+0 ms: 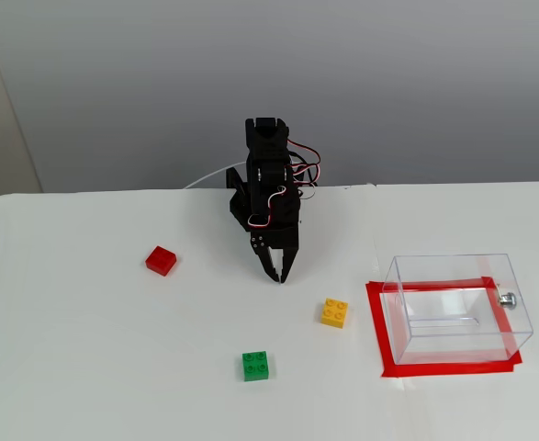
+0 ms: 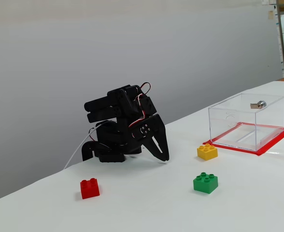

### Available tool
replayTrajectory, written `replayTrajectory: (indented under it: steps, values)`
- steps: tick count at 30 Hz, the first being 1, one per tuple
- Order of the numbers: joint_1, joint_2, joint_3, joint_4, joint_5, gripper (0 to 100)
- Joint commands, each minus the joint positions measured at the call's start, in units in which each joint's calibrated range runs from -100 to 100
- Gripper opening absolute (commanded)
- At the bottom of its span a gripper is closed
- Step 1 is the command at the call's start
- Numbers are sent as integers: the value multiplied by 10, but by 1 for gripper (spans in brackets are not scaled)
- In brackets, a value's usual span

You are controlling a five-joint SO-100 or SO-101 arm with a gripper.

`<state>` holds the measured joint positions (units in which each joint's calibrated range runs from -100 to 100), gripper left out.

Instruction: Pick the red lego brick and place it into the transparent box

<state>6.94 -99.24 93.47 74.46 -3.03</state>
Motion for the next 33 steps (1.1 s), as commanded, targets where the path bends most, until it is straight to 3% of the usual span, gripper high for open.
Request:
replayTrajectory:
  steps: [1, 33]
  values:
    - [0, -5, -13, 1, -2, 1]
    - [-3, -5, -13, 1, 2, 1]
